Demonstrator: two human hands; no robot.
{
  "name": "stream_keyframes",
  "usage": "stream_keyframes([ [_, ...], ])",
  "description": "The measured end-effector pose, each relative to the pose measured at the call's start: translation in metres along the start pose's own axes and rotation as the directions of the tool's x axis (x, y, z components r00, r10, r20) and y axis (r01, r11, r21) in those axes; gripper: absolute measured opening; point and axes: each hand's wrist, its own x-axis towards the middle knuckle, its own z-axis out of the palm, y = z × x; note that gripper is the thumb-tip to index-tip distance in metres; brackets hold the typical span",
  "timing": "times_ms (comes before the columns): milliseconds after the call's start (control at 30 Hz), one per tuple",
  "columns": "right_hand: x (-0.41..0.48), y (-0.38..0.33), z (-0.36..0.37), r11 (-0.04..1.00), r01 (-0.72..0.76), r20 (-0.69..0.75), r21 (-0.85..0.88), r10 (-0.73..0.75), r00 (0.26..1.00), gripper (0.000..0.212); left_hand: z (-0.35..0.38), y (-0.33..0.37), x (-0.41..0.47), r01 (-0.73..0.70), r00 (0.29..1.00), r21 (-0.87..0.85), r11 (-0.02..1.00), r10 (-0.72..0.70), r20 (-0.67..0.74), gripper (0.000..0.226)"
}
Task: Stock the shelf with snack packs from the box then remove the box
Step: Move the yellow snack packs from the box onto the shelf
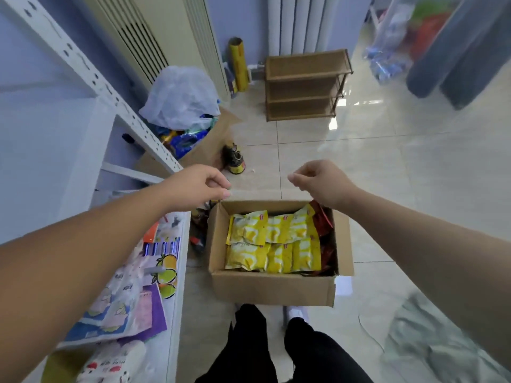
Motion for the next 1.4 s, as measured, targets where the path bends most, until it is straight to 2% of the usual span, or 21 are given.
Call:
stream_keyframes([
  [100, 0.005, 0.019, 0.009, 0.993, -0.103, -0.048, 0.052, 0.106, 0.993, 0.029, 0.012, -0.010, 0.039, -0.025, 0.996, 0.029, 0.999, 0.023, 0.081, 0.026],
  [200, 0.015, 0.044, 0.032, 0.968, -0.238, -0.089, 0.077, 0.245, 0.965, 0.041, 0.031, -0.026, 0.078, -0.038, 0.989, 0.028, 0.999, 0.033, 0.145, 0.027],
  [267, 0.021, 0.062, 0.053, 0.949, -0.301, -0.070, 0.098, 0.308, 0.949, 0.041, 0.049, -0.041, 0.101, -0.026, 0.981, 0.023, 0.999, 0.021, 0.192, 0.025],
  [367, 0.033, 0.094, 0.088, 0.916, -0.359, -0.043, 0.181, 0.372, 0.927, 0.031, 0.083, -0.071, 0.139, -0.006, 0.973, 0.016, 1.000, 0.003, 0.232, 0.021],
  [467, 0.049, 0.132, 0.126, 0.877, -0.429, -0.021, 0.216, 0.443, 0.896, 0.034, 0.120, -0.110, 0.176, 0.071, 0.964, -0.051, 0.996, -0.056, 0.258, 0.020],
  [600, 0.069, 0.187, 0.178, 0.808, -0.502, 0.013, 0.308, 0.524, 0.852, 0.043, 0.168, -0.164, 0.225, 0.157, 0.945, -0.088, 0.984, -0.124, 0.303, 0.033],
  [733, 0.098, 0.244, 0.226, 0.730, -0.544, 0.021, 0.414, 0.590, 0.807, 0.039, 0.209, -0.204, 0.280, 0.162, 0.947, -0.067, 0.985, -0.136, 0.290, 0.038],
  [900, 0.134, 0.299, 0.274, 0.590, -0.545, 0.073, 0.596, 0.636, 0.768, 0.037, 0.250, -0.242, 0.334, 0.186, 0.948, -0.055, 0.981, -0.164, 0.272, 0.063],
  [1033, 0.157, 0.330, 0.305, 0.530, -0.588, 0.048, 0.611, 0.717, 0.695, 0.039, 0.278, -0.253, 0.354, 0.134, 0.958, -0.034, 0.990, -0.121, 0.261, 0.071],
  [1233, 0.183, 0.336, 0.332, 0.421, -0.554, 0.032, 0.718, 0.776, 0.631, 0.029, 0.309, -0.244, 0.371, 0.031, 0.970, -0.015, 0.999, -0.027, 0.243, 0.052],
  [1300, 0.189, 0.335, 0.338, 0.407, -0.530, 0.005, 0.744, 0.789, 0.614, 0.030, 0.313, -0.239, 0.377, -0.035, 0.967, 0.048, 0.998, 0.022, 0.254, 0.050],
  [1400, 0.195, 0.338, 0.346, 0.397, -0.521, -0.008, 0.756, 0.801, 0.599, 0.033, 0.315, -0.234, 0.390, -0.219, 0.930, 0.227, 0.949, 0.132, 0.342, 0.050],
])
